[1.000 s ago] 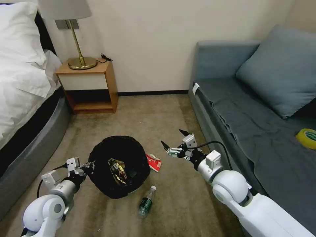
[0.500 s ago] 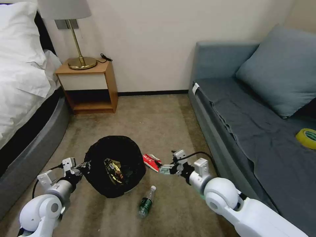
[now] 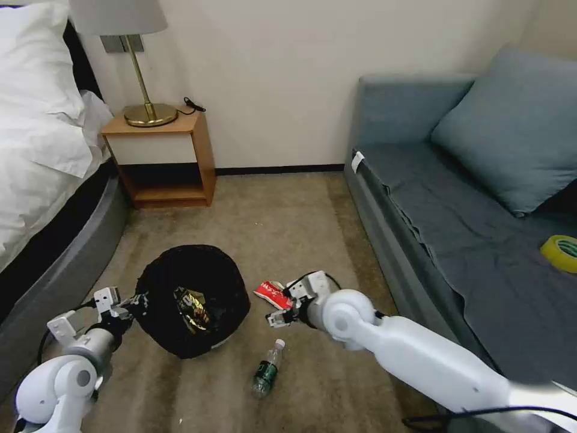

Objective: Pick up the trash bin, then pick up the garbage on the floor and place it into the trash bin.

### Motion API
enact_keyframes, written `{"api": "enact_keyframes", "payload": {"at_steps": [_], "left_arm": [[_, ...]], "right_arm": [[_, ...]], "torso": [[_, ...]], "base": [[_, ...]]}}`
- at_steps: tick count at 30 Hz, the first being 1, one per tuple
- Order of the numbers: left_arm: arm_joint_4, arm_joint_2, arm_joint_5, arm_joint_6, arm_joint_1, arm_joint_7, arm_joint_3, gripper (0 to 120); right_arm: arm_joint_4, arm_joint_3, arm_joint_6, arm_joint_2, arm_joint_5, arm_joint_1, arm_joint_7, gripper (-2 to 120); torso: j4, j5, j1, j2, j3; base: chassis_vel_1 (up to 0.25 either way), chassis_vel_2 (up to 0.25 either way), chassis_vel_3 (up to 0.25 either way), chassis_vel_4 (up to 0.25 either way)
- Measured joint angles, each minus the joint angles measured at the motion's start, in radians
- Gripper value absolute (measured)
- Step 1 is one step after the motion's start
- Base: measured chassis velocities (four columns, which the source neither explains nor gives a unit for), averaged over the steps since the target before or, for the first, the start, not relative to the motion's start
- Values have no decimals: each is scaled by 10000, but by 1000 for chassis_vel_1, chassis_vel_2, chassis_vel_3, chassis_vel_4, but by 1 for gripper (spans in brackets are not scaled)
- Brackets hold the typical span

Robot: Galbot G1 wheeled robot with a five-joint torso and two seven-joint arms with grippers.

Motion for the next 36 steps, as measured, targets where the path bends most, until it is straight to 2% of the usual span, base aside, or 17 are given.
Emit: {"api": "enact_keyframes", "payload": {"at_steps": [1, 2, 6, 25, 36], "left_arm": [[44, 24, -24, -15, -9, 24, -79, 4], [44, 24, -24, -15, -9, 24, -79, 4], [164, 91, -83, -68, 16, 111, -273, 4], [612, 215, -155, -295, 226, 387, -631, 4], [869, 217, -220, -450, 301, 529, -843, 4]], "right_arm": [[-416, -283, -6, 464, 793, 224, 594, 100], [-416, -283, -6, 464, 793, 224, 594, 100], [-1533, -627, 0, 1553, 1471, 412, 1367, 100], [-3253, -255, 66, 2670, 1387, -453, 2770, 100], [-3607, -201, 76, 3086, 990, -957, 2960, 100]], "torso": [[0, -1, 1, 0, 1], [0, -1, 1, 0, 1], [2, 1, 0, 1, 1], [0, 1, 0, 1, 0], [0, 1, 0, 2, 0]], "base": [[0, 0, 0, 0], [0, 0, 0, 0], [0, 0, 0, 0], [0, 0, 0, 0], [0, 0, 0, 0]]}}
